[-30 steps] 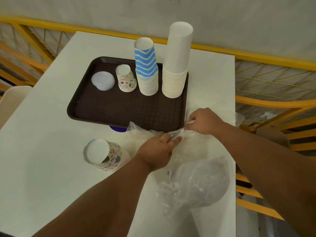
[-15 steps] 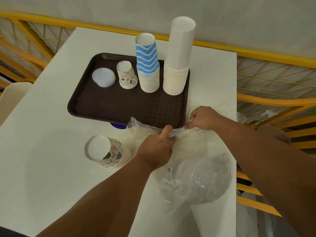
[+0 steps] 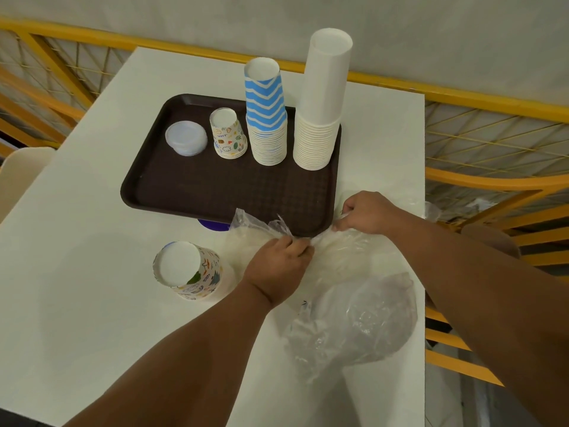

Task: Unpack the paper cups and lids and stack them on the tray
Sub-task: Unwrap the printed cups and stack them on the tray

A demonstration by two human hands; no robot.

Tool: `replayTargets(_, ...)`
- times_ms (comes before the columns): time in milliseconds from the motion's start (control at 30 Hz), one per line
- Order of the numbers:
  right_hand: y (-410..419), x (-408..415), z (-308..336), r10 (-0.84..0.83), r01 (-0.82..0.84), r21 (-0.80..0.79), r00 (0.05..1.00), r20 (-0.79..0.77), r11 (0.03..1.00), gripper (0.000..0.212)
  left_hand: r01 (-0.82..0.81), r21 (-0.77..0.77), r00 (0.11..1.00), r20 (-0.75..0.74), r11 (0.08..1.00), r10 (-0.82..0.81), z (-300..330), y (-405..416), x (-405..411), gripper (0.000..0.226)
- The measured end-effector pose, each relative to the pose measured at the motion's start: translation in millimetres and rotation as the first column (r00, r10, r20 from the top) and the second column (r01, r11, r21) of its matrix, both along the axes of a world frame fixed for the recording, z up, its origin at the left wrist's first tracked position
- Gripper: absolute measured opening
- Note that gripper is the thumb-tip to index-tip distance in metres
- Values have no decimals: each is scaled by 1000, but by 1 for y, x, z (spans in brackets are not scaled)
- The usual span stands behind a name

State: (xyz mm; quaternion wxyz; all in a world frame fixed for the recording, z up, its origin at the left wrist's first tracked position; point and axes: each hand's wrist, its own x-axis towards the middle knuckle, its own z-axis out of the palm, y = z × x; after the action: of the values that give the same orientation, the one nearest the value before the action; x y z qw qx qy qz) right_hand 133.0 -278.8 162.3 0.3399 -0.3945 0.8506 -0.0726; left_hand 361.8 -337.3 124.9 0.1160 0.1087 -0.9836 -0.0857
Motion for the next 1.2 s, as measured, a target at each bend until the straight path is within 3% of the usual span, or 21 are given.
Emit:
replayTargets(233,4,-3,6,27,-26,-9,998,55,1000,34,-164,45,979,131,985,157,6,10,-4,36)
replayTargets(500,-5,5,-2,-73,72,-13,981,-180,997,59,-158,36,982,111,987,153,3,9,-4,31)
replayTargets(733,0,6,12,-132,131,-19,989,-73,991,52,-130,32,971,206,991,121,15,7,-5,33)
replayTargets(900,10,14,25,-163,126,-140,943,-290,982,52,-166,52,935,327,985,140,37,4,-8,46)
replayTargets(1000,12,17,39,-171,85,-221,897,-408,972,55,-164,49,938,317,985,140,50,4,-8,43)
replayTargets(1200,6,34,79,-204,27,-362,864,-460,932,51,-160,12,963,222,987,153,95,3,-14,29)
